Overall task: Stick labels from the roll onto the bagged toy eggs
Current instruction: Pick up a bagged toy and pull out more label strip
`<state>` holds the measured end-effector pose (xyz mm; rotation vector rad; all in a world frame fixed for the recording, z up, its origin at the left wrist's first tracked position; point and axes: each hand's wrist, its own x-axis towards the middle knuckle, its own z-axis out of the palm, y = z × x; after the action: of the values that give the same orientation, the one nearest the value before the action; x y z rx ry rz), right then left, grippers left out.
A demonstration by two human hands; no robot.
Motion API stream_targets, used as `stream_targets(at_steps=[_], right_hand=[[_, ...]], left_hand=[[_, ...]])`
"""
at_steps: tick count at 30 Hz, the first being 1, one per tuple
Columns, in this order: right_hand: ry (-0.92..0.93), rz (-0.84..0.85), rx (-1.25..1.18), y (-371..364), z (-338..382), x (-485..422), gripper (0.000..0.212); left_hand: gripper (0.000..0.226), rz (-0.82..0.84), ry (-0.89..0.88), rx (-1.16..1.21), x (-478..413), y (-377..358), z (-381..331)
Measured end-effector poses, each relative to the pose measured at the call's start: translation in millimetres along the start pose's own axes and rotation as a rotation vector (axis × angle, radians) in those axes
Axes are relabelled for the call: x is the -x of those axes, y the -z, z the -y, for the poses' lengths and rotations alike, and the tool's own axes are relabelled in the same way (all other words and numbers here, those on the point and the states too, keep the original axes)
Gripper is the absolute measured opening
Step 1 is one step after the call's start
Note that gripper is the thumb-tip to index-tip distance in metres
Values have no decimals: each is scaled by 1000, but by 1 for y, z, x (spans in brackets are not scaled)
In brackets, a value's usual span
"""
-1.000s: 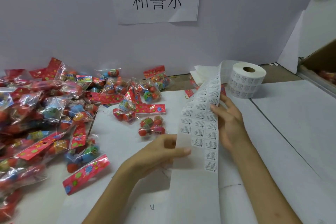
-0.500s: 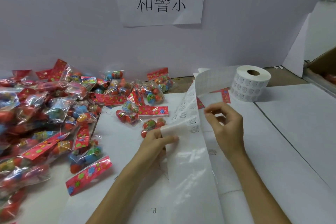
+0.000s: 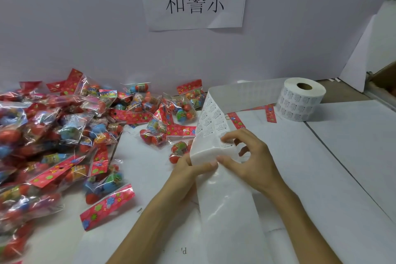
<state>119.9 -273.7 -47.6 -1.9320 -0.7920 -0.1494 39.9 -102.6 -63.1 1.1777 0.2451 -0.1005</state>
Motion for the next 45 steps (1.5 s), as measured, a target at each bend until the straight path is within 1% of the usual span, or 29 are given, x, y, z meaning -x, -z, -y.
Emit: stream_targets(at_steps=[4,6,9,16,19,20,22,23,25,26,27,29,30,31,32,33,34,35,37,39,42,43,45], right_hand=[[16,-24,49,-2,-1,-1,27],[9,-44,80,-3,0,-1,26],[-5,-69,107,-3,0,0,24],[13,-81,74,-1,-1,1,18],[29,-78,33,1,-3,0,9],[21,-102,10,2,-4,0,7],[-19,-207,-38,5,-6,-2,11],[-48,-280,-61,8,-7,-3,15],[-109,-434,-115,15,-11,-5,20],[-134,-499,-148,20,-12,-6,21],[-152,-546,-181,23,-13,-5,20],[-179,-588,-242,27,-13,-5,17],[-185,-587,-257,28,-14,-5,16],[-184,-577,-259,27,-13,-4,14],[-174,-558,-255,26,-12,-4,11],[-163,-529,-253,24,-11,-4,9],[-157,-492,-252,22,-9,-4,10],[-162,-442,-253,19,-8,-4,16],[-183,-319,-278,12,-5,-4,31],[-188,-198,-307,5,-2,-3,45],[-177,-37,-323,-5,2,-2,65],[-166,12,-320,-7,3,-1,69],[-140,86,-318,-10,4,1,71]], left_hand=[[43,-10,-17,3,-2,0,1],[38,-11,-34,-9,-2,1,1],[35,-28,-59,-47,-2,0,1],[35,-54,-97,-154,-1,-2,1],[35,-29,-136,-204,1,-3,2],[36,-17,-138,-231,1,-4,2],[38,6,-112,-297,2,-2,3],[35,28,-81,-331,2,-1,4],[26,123,7,-394,6,-1,3],[26,188,69,-436,8,-2,4],[33,253,148,-505,10,-2,2],[53,361,315,-698,15,-2,-5],[55,427,365,-786,18,0,-9],[53,500,382,-829,19,2,-14],[52,554,365,-810,20,4,-18],[55,575,318,-749,21,7,-22],[59,537,249,-686,19,9,-25],[61,446,171,-616,17,10,-26],[61,200,16,-432,10,13,-24],[47,20,-121,-270,4,13,-22],[16,-128,-259,-258,-2,11,-16],[15,-153,-292,-284,-3,10,-13],[23,-190,-364,-356,-5,9,-9]])
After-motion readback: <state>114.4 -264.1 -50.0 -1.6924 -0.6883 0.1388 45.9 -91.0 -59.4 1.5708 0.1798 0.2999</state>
